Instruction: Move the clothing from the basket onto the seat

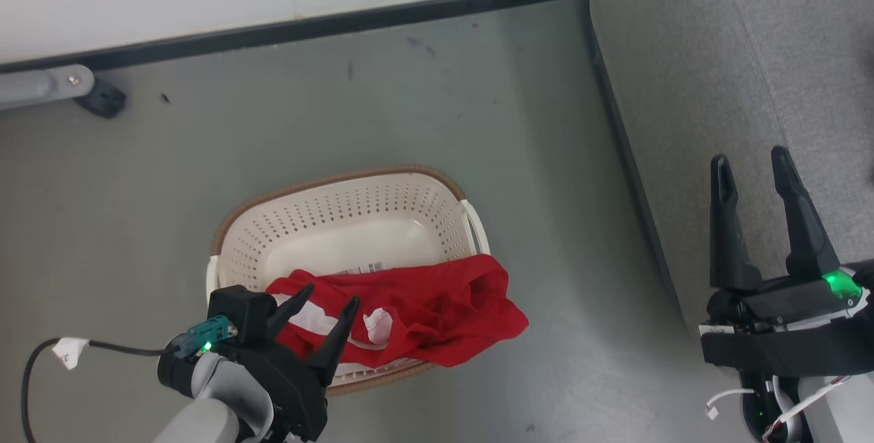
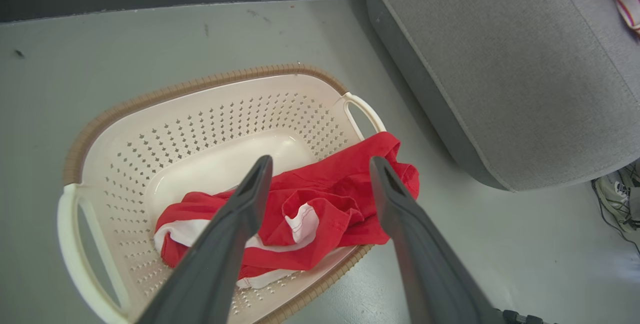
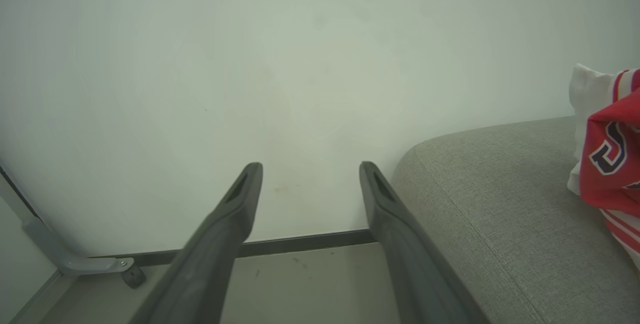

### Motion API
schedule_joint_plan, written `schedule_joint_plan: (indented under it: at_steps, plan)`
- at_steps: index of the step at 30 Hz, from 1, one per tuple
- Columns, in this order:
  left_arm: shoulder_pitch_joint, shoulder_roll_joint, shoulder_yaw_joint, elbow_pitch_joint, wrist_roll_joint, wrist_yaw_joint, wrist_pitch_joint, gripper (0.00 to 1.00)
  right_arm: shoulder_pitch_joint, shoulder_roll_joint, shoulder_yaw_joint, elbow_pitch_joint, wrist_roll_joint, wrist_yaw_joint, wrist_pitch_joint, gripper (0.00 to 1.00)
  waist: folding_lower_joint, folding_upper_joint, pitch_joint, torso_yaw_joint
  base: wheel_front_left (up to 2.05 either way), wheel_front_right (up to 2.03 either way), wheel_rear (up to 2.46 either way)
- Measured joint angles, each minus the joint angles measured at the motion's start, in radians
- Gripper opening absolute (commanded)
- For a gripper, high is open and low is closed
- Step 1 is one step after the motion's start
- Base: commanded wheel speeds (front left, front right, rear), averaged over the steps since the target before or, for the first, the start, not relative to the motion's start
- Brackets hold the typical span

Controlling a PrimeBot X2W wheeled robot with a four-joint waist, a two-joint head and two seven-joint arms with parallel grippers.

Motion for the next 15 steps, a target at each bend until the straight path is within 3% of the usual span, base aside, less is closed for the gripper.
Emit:
schedule_joint_plan:
  at_steps: [15]
  plan:
    - [-0.137,-0.007,-0.074,0.16,0.026,-0.035,0.109,1.0,-0.112,0.045,0.002,-0.029,-0.013,0.018,0.0,1.0,0.0,-0.0001,0.169,-0.052,0.0,0.0,0.0]
